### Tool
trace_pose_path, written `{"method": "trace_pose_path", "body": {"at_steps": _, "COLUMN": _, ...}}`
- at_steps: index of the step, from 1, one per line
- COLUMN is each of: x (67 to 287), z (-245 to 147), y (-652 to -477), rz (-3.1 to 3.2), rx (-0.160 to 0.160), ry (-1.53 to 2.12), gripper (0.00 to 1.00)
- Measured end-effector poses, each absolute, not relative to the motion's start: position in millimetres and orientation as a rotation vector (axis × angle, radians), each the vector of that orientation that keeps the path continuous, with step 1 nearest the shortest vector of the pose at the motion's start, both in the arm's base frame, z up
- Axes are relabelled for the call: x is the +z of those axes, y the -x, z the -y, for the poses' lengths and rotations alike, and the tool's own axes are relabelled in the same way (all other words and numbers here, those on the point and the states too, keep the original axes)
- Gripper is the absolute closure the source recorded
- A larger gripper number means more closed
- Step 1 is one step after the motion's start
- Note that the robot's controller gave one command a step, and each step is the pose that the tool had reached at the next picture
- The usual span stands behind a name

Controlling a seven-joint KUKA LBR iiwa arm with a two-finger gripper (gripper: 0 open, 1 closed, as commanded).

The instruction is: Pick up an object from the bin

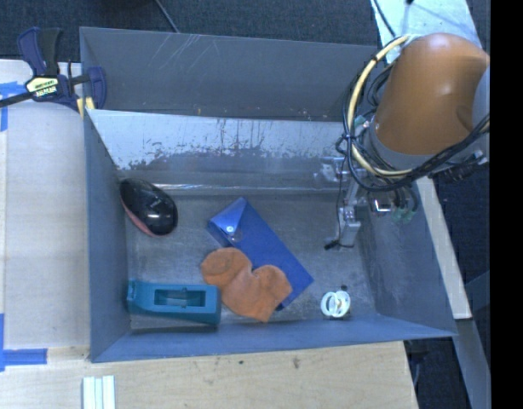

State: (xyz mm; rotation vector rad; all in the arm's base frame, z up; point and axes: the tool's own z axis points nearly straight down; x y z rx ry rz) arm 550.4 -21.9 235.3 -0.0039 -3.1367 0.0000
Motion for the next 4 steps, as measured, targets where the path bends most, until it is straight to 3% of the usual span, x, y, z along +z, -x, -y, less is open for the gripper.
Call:
{"method": "trace_pose_path", "body": {"at_steps": 1, "x": 240, "z": 22, "y": -551.7, "rz": 3.145, "rx": 0.000, "ry": 0.004, "gripper": 0.00}}
{"method": "trace_pose_path", "body": {"at_steps": 2, "x": 209, "z": 10, "y": -547.3, "rz": 3.155, "rx": 0.003, "ry": -0.039, "gripper": 0.00}}
{"method": "trace_pose_path", "body": {"at_steps": 3, "x": 146, "z": -10, "y": -526.7, "rz": 3.148, "rx": 0.000, "ry": -0.054, "gripper": 0.00}}
{"method": "trace_pose_path", "body": {"at_steps": 4, "x": 116, "z": -27, "y": -519.0, "rz": 3.131, "rx": 0.000, "ry": -0.202, "gripper": 0.00}}
